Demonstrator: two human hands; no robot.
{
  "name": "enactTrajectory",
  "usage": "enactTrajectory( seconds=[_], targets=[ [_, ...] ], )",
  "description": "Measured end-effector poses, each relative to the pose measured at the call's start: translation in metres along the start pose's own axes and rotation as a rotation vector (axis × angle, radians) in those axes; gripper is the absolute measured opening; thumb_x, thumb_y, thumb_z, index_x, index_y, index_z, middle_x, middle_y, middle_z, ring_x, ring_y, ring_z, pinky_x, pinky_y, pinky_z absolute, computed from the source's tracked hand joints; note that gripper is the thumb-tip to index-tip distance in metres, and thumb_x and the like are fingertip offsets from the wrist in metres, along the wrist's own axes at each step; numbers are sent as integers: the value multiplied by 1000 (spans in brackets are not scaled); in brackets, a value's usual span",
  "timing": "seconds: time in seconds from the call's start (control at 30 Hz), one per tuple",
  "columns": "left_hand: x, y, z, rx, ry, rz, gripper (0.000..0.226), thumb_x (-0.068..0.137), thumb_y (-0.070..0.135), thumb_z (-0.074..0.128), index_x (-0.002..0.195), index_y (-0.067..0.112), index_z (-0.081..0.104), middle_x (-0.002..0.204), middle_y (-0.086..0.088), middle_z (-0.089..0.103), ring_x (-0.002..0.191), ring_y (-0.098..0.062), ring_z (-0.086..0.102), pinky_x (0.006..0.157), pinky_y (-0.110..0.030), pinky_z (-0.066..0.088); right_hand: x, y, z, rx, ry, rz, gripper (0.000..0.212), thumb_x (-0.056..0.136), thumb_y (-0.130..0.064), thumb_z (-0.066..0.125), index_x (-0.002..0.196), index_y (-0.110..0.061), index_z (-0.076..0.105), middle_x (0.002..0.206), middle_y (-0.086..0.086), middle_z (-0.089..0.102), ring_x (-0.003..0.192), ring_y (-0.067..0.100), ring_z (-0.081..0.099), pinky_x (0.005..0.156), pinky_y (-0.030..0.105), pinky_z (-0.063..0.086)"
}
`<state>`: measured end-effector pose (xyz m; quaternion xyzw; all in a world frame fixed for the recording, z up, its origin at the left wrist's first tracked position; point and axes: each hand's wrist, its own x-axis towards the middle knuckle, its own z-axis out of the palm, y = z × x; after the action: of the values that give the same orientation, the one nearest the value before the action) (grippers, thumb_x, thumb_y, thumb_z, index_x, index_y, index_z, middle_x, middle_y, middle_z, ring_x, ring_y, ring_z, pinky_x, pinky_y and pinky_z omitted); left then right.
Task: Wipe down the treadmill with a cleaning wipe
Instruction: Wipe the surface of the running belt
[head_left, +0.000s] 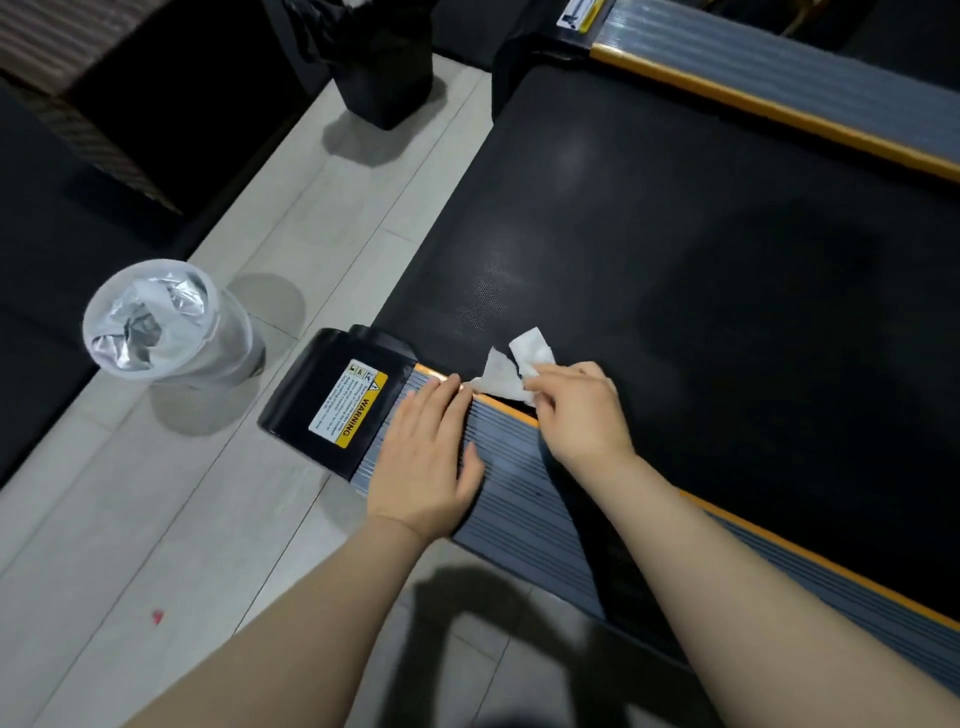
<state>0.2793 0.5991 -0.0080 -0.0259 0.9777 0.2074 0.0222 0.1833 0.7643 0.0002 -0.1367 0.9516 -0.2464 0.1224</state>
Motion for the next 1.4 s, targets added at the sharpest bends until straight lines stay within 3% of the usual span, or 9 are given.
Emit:
enactTrajectory(
  seconds=[0.37, 0.6, 0.73, 0.9, 1.0, 1.07, 1.17, 1.27, 1.4],
  targets=[
    [13, -24, -31, -154, 12, -135, 55, 86, 20, 54, 139, 9, 46, 147, -6, 42, 139, -22, 34, 116, -45, 30, 55, -49, -13, 150, -61, -35, 23, 92, -7, 56, 107, -17, 69, 110, -4, 62, 107, 17, 53, 90, 33, 48],
    [47, -46, -26, -86, 149, -458, 61, 93, 39, 34, 144, 5, 41, 152, -12, 39, 146, -31, 25, 121, -45, 18, 109, -90, 36, 68, -304, -326, 11, 92, -13, 58, 98, -12, 67, 104, 2, 55, 97, 21, 54, 84, 41, 49],
    [67, -33, -15, -71, 223, -547, 59, 93, 38, 36, 141, 5, 45, 146, -13, 47, 143, -31, 31, 119, -46, 24, 127, -85, 46, 12, -335, -621, 26, 92, -20, 42, 96, -6, 63, 94, 6, 54, 86, 21, 51, 71, 38, 49],
    [93, -49, -22, -53, 324, -642, 45, 88, 25, 49, 130, 10, 53, 130, -7, 55, 115, -27, 49, 97, -41, 35, 150, -88, 59, -6, -286, -707, 26, 92, -29, 49, 101, -13, 68, 100, -2, 57, 93, 16, 47, 86, 35, 42],
    [93, -66, -19, -17, 311, -661, 48, 86, 23, 47, 132, 9, 51, 135, -9, 53, 120, -28, 49, 103, -43, 35, 160, -94, 68, -63, -341, -840, 32, 93, -25, 47, 115, -14, 68, 125, 1, 62, 119, 19, 50, 111, 39, 32],
    [90, -69, -16, 31, 272, -626, 52, 86, 27, 38, 133, 7, 52, 138, -12, 53, 126, -30, 48, 109, -47, 34, 169, -101, 67, -75, -485, -892, 31, 92, -13, 47, 116, -10, 67, 116, 1, 68, 110, 14, 56, 117, 39, 29],
    [92, -70, -12, 84, 233, -593, 52, 88, 29, 36, 133, 8, 52, 140, -13, 52, 129, -30, 48, 112, -47, 34, 193, -119, 62, -223, -587, -912, 16, 92, -11, 49, 91, -9, 65, 85, 3, 68, 87, 22, 61, 104, 44, 43],
    [94, -69, -11, 111, 237, -605, 54, 87, 29, 36, 133, 6, 55, 138, -13, 55, 131, -29, 48, 113, -46, 35, 218, -136, 60, -456, -614, -822, 20, 95, -20, 42, 89, -16, 61, 89, 4, 66, 88, 26, 60, 70, 33, 45],
    [95, -67, -9, 156, 210, -616, 50, 87, 31, 33, 119, 8, 64, 122, -10, 64, 128, -32, 50, 112, -46, 34, 243, -152, 59, -809, -470, -718, 12, 90, -11, 48, 96, -12, 57, 88, 4, 53, 82, 26, 54, 66, 31, 38]
  ],
)
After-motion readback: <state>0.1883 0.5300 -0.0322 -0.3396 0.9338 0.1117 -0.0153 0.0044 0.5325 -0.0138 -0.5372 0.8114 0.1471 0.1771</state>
